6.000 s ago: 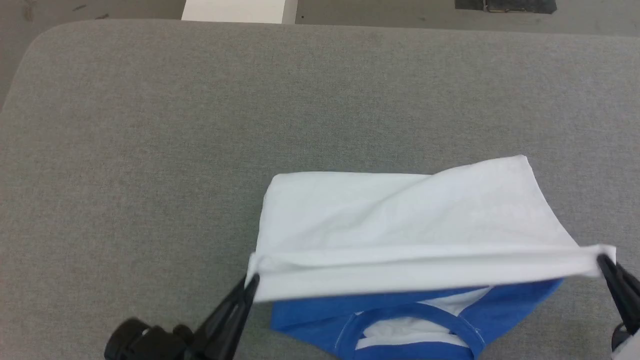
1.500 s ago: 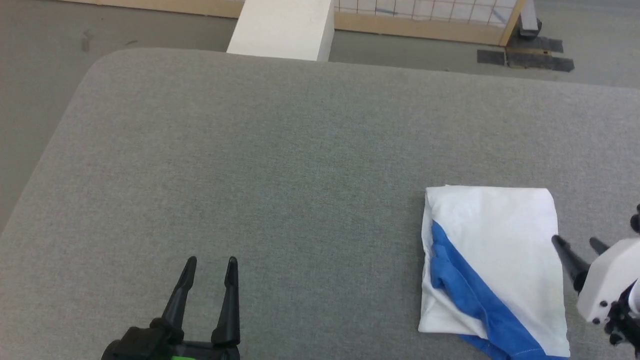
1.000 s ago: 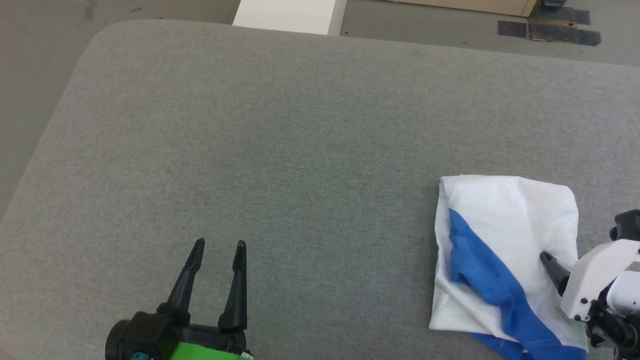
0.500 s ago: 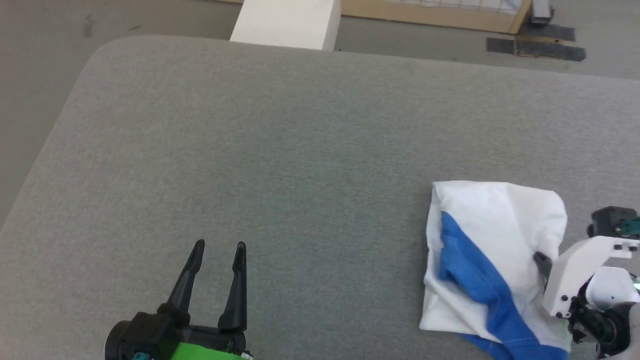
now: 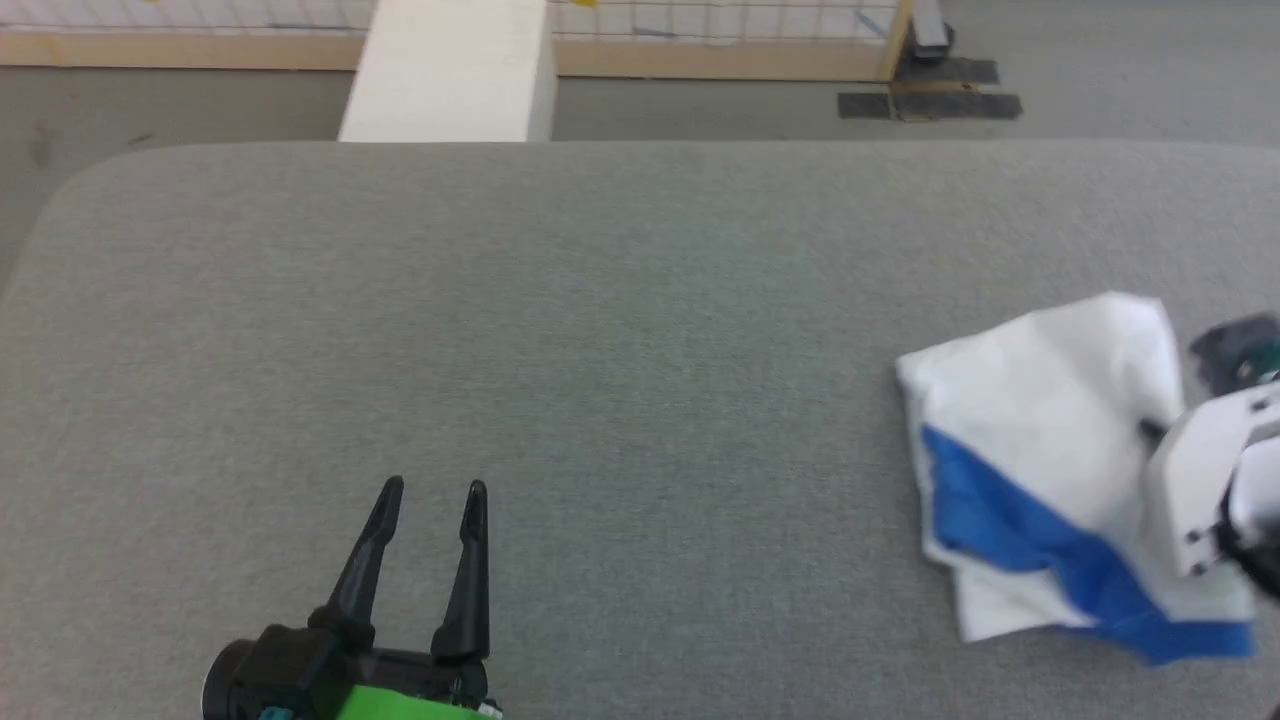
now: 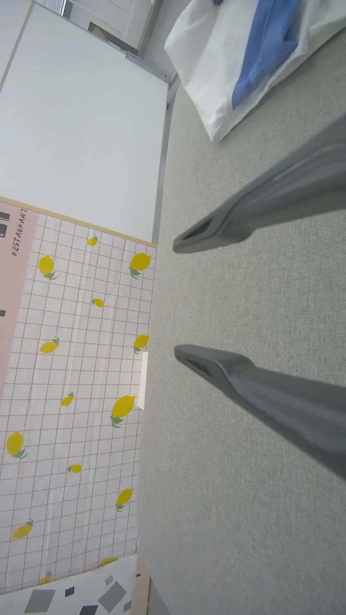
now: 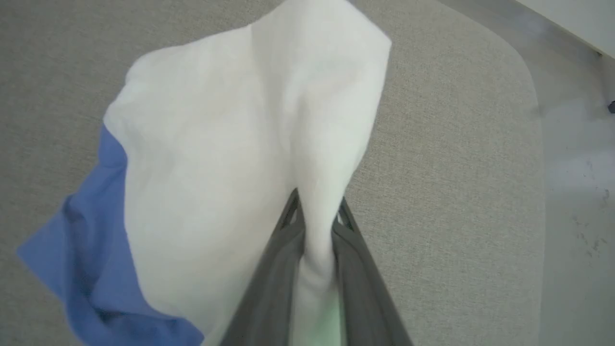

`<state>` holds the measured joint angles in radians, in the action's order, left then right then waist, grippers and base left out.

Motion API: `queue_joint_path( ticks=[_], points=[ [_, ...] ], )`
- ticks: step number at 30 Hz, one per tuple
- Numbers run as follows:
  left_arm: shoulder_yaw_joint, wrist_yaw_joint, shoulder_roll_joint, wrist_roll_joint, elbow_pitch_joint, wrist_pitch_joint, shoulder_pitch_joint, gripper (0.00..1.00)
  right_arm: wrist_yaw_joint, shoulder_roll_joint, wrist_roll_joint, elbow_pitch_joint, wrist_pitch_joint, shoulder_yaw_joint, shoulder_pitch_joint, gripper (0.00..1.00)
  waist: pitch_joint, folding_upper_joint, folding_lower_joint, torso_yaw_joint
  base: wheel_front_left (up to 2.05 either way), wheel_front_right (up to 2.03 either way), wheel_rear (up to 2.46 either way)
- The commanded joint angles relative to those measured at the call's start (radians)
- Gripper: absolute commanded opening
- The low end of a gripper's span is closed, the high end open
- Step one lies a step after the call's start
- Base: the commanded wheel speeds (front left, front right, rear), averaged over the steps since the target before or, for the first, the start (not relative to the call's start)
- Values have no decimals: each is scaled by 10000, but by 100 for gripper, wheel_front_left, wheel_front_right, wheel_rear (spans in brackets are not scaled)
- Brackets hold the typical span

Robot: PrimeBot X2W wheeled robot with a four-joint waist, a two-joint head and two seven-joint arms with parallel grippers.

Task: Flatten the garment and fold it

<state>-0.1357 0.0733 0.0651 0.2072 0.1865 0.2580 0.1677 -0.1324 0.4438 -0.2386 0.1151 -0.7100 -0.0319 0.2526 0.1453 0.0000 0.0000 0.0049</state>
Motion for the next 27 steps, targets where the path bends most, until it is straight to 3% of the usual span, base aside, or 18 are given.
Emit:
queue_joint_path(
  ticks=[1, 11, 27],
  points=[
    [34, -46, 69, -107, 86, 38, -139, 100, 17, 417, -5, -75, -38, -150, 391, 0, 450, 0, 0, -406, 0, 0, 0],
    [140, -142, 289, -431, 574, 36, -1139, 100, 17, 2677, -83, 526, 39, -47, 1880, 0, 2211, 0, 0, -871, 0, 0, 0],
    [142, -304, 719, -1019, 1433, -167, -2499, 100, 17, 4334, 665, 2185, 788, 1477, 2706, 0, 4567, 0, 0, -888, 0, 0, 0]
  ],
)
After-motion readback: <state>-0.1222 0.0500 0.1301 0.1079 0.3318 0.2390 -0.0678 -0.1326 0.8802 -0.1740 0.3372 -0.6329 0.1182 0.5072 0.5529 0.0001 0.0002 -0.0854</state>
